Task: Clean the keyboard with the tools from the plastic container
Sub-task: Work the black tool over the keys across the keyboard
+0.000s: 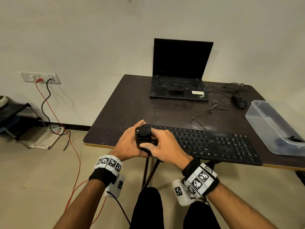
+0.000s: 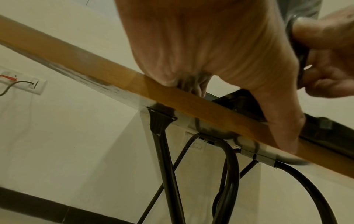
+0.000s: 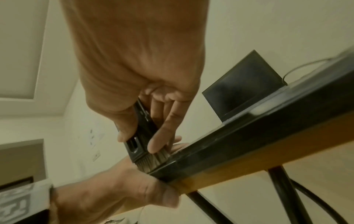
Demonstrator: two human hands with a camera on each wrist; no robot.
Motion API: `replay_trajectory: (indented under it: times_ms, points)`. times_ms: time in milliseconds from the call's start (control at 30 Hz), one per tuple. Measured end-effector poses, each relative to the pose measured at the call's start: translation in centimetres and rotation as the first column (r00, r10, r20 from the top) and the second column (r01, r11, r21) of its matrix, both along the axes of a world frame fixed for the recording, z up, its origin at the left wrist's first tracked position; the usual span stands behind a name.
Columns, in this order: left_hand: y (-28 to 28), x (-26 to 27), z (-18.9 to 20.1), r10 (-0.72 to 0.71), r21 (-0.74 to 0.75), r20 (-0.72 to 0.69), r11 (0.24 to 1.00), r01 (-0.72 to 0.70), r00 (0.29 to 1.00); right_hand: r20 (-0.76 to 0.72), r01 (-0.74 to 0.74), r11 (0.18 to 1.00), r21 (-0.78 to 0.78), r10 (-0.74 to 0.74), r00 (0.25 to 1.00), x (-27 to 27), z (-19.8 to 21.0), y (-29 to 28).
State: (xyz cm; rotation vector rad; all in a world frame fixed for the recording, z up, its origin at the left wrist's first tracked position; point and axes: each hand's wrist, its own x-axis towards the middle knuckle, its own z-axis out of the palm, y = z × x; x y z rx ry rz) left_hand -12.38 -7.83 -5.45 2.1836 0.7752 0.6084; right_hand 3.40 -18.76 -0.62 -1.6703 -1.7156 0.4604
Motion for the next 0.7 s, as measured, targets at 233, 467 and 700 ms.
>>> replay_trajectory:
  times_ms: [233,467,700]
  points:
    - [0.0,0.0,-0.2,0.022,-0.008,0.000,1.000,-0.022,1.000,-0.001,0.000,1.000,-0.030,0.000,1.000,0.3,0.2,-0.3]
    - [0.2,0.0,-0.1,0.061,-0.016,-0.059,0.998,-0.063,0.996,-0.055,0.065,0.998,0.013,-0.064,0.996,1.4,0.1,-1.3]
    - [0.2,0.0,-0.8,0.090,-0.006,-0.117,0.996,-0.091,0.989,-0.090,0.115,0.993,0.012,-0.114,0.989,2.7,0.2,-2.2]
